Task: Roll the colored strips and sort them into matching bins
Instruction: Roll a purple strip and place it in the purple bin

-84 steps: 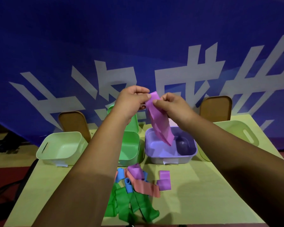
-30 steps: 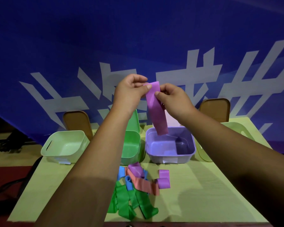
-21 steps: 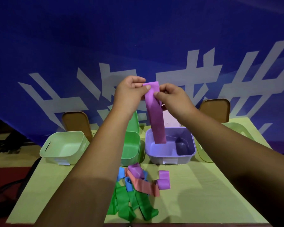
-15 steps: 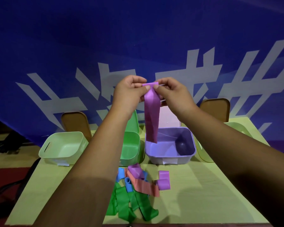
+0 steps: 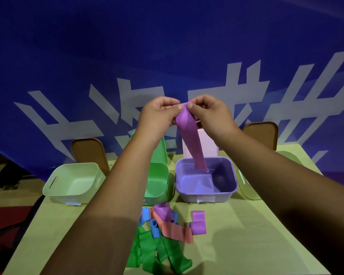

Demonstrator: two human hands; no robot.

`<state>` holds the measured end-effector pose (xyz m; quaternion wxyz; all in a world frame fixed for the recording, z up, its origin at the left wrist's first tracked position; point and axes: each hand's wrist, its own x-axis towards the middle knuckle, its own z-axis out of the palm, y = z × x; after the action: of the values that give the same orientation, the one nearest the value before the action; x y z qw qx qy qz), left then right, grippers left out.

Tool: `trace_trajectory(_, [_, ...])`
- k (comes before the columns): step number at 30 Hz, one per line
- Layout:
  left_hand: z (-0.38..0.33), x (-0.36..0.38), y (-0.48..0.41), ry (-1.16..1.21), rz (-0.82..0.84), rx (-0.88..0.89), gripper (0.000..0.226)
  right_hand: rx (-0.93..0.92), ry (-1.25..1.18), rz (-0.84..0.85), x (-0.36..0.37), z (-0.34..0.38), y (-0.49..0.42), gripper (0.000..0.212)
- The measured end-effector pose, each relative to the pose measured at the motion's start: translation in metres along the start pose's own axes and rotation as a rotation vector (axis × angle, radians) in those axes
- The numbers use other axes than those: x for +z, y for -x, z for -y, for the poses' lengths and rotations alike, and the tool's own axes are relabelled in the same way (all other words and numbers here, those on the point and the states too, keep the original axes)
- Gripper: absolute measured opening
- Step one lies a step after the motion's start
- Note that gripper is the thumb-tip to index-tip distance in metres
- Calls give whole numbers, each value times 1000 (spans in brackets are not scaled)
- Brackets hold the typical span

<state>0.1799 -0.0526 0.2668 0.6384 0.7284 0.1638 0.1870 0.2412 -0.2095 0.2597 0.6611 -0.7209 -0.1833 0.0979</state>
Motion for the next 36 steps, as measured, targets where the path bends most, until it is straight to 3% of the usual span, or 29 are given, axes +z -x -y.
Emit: trace_trajectory(36, [4,26,-20,-7,66,8,11,-16,59,-74,-17,-1,-9,5])
